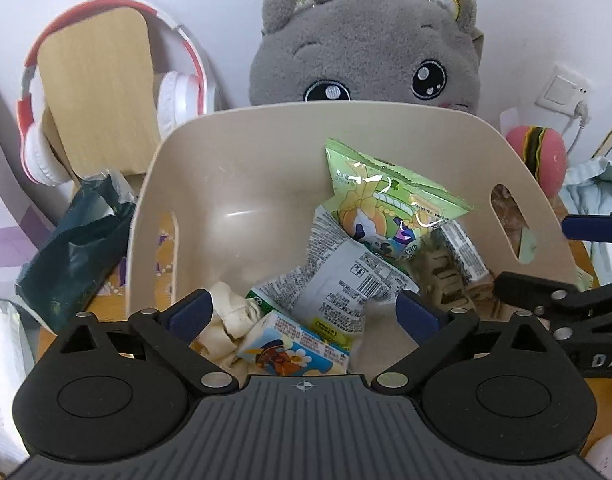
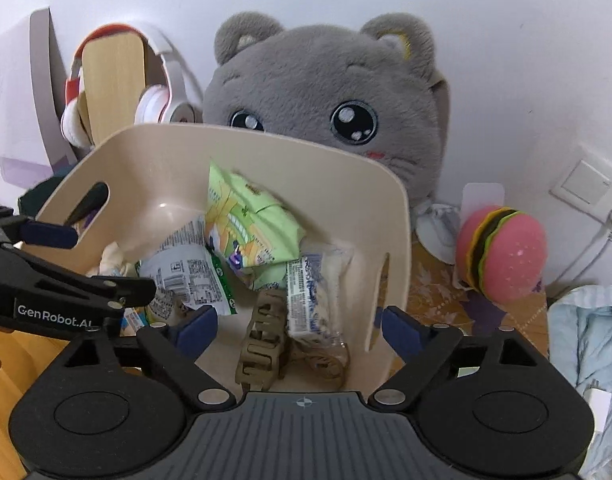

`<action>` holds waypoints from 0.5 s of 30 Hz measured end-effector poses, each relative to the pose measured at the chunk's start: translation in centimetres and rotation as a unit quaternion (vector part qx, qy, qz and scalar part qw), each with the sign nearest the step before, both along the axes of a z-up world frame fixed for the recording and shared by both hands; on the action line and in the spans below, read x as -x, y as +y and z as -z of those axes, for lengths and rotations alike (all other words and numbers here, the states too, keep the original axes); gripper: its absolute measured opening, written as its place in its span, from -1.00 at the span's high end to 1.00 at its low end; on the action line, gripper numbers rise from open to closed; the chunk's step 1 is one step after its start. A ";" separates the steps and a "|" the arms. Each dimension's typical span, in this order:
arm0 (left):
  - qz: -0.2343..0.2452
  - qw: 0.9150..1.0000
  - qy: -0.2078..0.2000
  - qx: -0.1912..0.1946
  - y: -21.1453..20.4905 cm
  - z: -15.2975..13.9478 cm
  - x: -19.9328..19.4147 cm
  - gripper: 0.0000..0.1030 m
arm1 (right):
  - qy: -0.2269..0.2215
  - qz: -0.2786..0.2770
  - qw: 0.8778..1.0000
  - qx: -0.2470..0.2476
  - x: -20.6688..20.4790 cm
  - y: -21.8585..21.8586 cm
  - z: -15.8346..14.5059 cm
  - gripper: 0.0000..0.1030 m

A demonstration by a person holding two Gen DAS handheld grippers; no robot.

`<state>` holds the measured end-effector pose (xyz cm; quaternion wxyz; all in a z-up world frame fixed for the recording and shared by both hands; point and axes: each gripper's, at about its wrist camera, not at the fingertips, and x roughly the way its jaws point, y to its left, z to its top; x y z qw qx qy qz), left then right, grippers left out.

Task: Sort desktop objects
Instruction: 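Lift both packs into the beige basket and open both tools, then reach the left tool to the tall Hello Kitty box while the right tool reaches the brown scrunchie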

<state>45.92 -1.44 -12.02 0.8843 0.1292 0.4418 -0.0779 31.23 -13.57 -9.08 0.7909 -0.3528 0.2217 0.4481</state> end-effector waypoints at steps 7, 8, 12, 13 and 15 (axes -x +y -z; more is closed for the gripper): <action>0.007 1.000 -0.010 0.005 0.6 -1.6 1.5 -0.95 | 0.002 0.003 1.000 -0.018 1.0 -1.5 -1.3 -0.95; 0.009 1.000 -0.011 0.005 0.7 -1.8 1.7 -0.95 | 0.002 0.004 1.000 -0.019 1.2 -1.7 -1.3 -0.95; 0.014 1.000 -0.020 0.009 1.0 -2.7 3.2 -0.95 | 0.004 0.008 1.000 -0.022 2.0 -2.9 -1.3 -0.98; 0.017 1.000 -0.021 0.010 1.0 -2.8 3.8 -0.95 | 0.006 0.010 1.000 -0.024 2.2 -3.3 -1.3 -0.99; 0.023 0.999 -0.022 0.010 1.1 -2.9 4.9 -0.95 | 0.010 0.014 0.999 -0.028 2.6 -4.2 -1.3 -1.00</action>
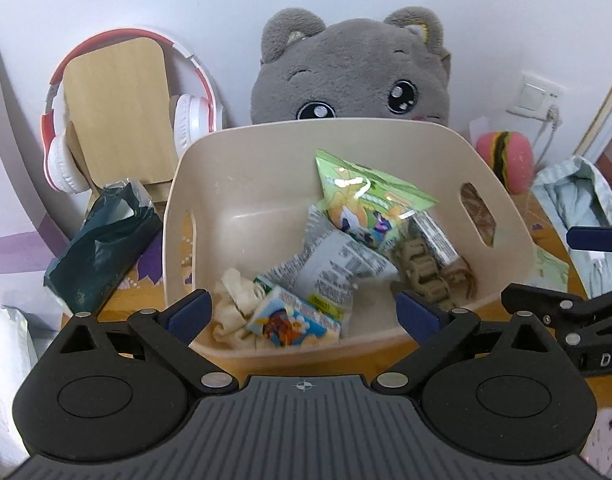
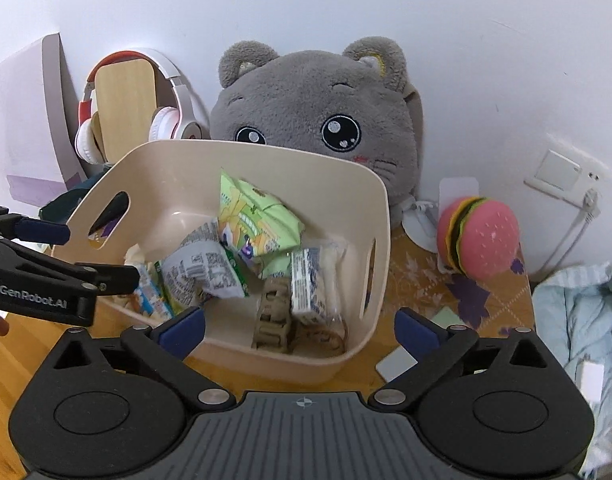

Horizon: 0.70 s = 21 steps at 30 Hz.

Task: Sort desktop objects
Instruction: 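Reach the left tool to the tall Hello Kitty box while the right tool reaches the brown scrunchie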

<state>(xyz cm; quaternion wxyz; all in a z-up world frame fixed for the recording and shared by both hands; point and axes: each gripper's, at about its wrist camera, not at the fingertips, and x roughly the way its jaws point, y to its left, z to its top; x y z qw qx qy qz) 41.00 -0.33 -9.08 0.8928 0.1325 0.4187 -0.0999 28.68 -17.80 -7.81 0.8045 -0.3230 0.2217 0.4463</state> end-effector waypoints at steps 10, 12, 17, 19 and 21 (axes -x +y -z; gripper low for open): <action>0.038 0.998 0.047 -0.024 0.9 2.4 6.2 -0.95 | 0.020 0.033 0.999 0.021 1.2 -4.6 2.7 -1.00; 0.045 0.997 0.056 -0.029 1.0 3.2 7.5 -0.95 | 0.024 0.038 0.999 0.030 1.4 -5.4 3.5 -1.00; 0.048 0.995 0.083 -0.035 1.6 5.2 10.5 -0.95 | 0.049 0.048 0.996 0.049 2.3 -7.1 5.7 -1.00; 0.046 0.994 0.096 -0.037 1.9 6.1 11.5 -0.95 | 0.063 0.052 0.995 0.056 2.7 -7.4 6.5 -1.00; 0.044 0.993 0.107 -0.037 2.1 6.9 12.3 -0.95 | 0.073 0.053 0.994 0.062 3.1 -7.5 7.1 -1.00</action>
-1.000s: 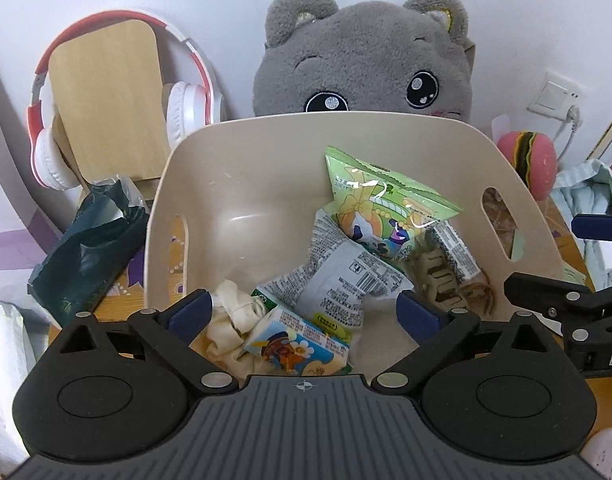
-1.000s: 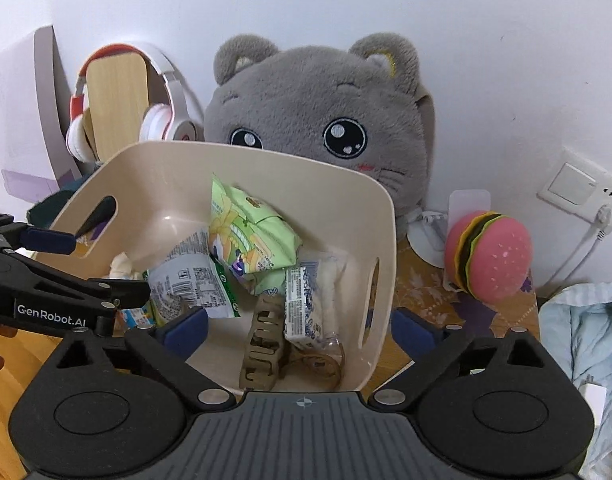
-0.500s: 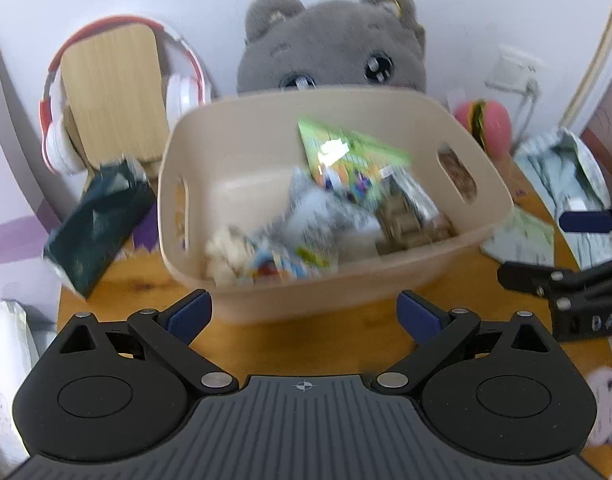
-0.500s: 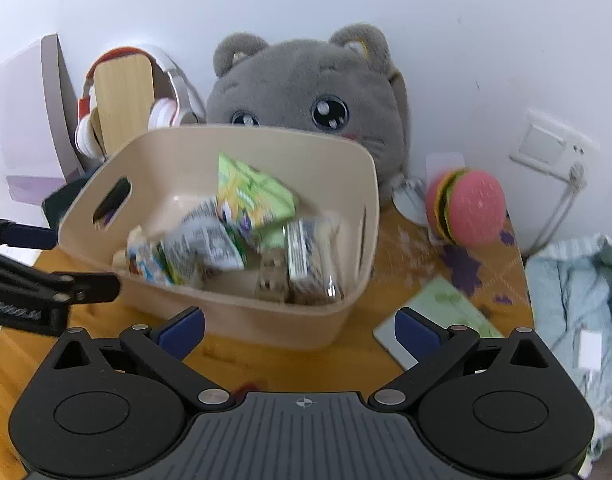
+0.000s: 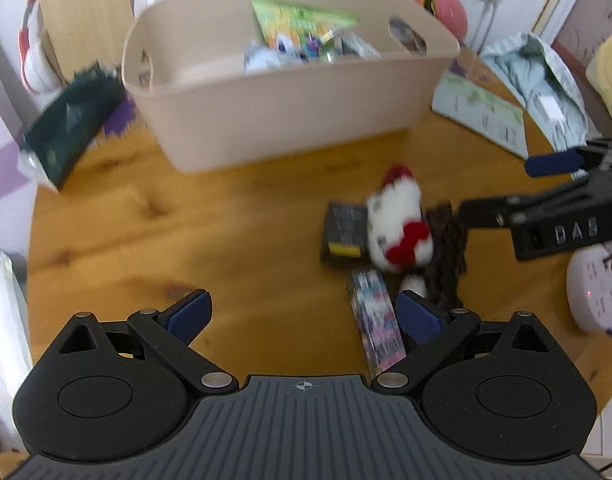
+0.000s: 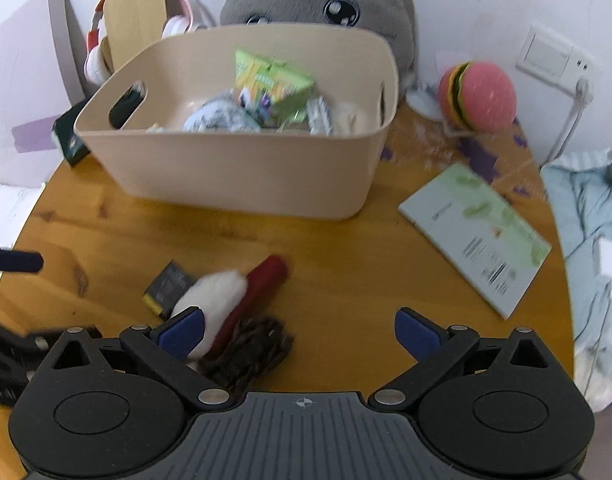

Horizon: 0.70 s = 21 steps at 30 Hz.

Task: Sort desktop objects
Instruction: 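Reach the left tool to the tall Hello Kitty box while the right tool reaches the brown scrunchie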

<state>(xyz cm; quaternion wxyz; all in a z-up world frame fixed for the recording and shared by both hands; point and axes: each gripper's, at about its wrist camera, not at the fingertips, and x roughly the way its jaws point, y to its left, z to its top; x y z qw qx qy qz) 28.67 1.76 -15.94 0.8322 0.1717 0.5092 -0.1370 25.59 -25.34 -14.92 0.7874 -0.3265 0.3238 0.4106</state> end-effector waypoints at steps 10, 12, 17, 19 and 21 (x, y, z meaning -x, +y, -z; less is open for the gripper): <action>0.002 0.999 0.042 -0.006 -0.1 3.0 2.3 -0.95 | 0.070 0.026 0.997 0.025 0.9 0.3 3.0 -1.00; -0.003 0.999 0.047 0.001 0.0 3.4 2.4 -0.95 | 0.075 0.026 0.996 0.038 1.1 0.6 3.7 -1.00; -0.003 0.998 0.059 0.006 -0.6 4.7 2.4 -0.95 | 0.080 0.033 0.994 0.061 1.2 1.0 5.3 -1.00; -0.009 0.998 0.061 0.005 -0.8 5.3 2.2 -0.95 | 0.086 0.041 0.993 0.067 1.0 1.2 5.9 -1.00; -0.017 0.998 0.067 0.002 -0.8 5.9 1.8 -0.95 | 0.088 0.046 0.993 0.071 0.8 1.3 6.3 -1.00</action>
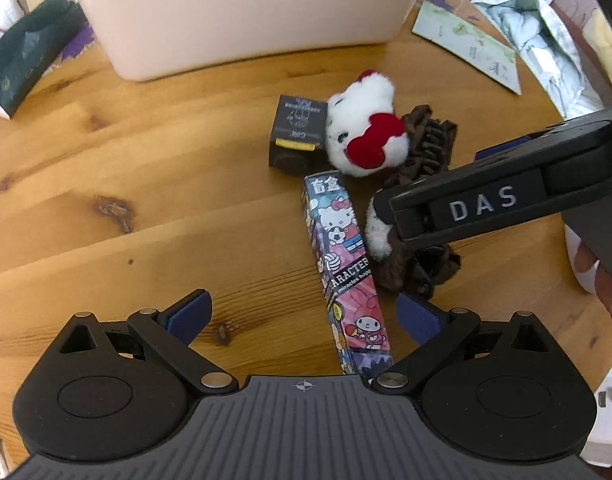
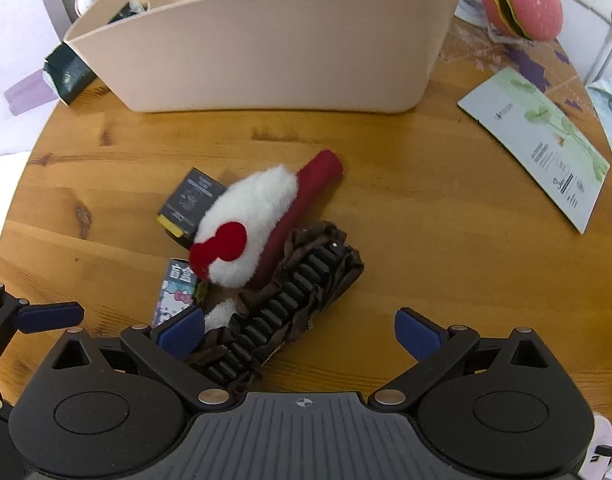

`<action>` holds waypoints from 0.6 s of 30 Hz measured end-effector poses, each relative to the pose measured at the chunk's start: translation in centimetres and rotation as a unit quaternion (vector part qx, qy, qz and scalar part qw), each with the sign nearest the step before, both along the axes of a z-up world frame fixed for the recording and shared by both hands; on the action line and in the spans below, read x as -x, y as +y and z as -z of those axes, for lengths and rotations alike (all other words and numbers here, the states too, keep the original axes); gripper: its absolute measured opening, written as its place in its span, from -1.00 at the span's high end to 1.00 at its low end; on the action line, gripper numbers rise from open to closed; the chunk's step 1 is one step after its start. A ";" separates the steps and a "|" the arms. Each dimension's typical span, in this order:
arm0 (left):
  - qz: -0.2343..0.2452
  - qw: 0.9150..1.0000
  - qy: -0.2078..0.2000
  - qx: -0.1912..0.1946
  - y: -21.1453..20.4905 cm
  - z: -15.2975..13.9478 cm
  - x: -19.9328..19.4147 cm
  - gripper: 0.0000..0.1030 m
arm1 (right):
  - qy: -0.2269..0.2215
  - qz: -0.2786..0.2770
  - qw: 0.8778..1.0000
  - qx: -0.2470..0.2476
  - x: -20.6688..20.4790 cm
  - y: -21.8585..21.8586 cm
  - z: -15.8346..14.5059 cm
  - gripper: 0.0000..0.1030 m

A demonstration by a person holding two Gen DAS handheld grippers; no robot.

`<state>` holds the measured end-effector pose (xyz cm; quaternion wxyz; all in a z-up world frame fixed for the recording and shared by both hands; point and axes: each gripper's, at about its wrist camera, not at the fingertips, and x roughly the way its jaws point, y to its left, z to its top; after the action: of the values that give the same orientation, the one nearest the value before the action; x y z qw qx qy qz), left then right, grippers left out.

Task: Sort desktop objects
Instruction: 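Reach the left tool to the tall Hello Kitty box while the right tool reaches the brown scrunchie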

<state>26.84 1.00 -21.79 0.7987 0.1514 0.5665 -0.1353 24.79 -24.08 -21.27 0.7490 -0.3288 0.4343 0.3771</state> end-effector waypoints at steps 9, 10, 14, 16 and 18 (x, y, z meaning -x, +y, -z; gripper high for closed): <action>-0.015 1.000 0.002 -0.020 0.4 1.3 -0.9 -0.95 | 0.001 0.015 1.000 0.018 -1.2 -0.5 0.6 -0.64; -0.015 1.000 0.002 -0.022 0.3 1.3 -0.9 -0.95 | 0.003 0.016 1.000 0.019 -1.4 -0.6 0.7 -0.63; -0.025 0.999 0.002 -0.047 0.0 1.6 -1.1 -0.95 | -0.010 0.013 1.000 0.019 -1.4 -0.8 0.6 -0.57; -0.031 0.998 0.002 -0.051 0.0 1.7 -1.2 -0.95 | -0.012 0.011 1.000 0.019 -1.3 -0.7 0.6 -0.52; -0.028 0.998 0.001 -0.053 0.0 1.7 -1.2 -0.93 | -0.016 0.008 1.000 0.019 -1.3 -0.7 0.5 -0.39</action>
<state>28.01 1.04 -23.47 0.7925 0.1779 0.5776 -0.0826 26.12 -24.74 -21.77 0.7526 -0.3452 0.4321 0.3574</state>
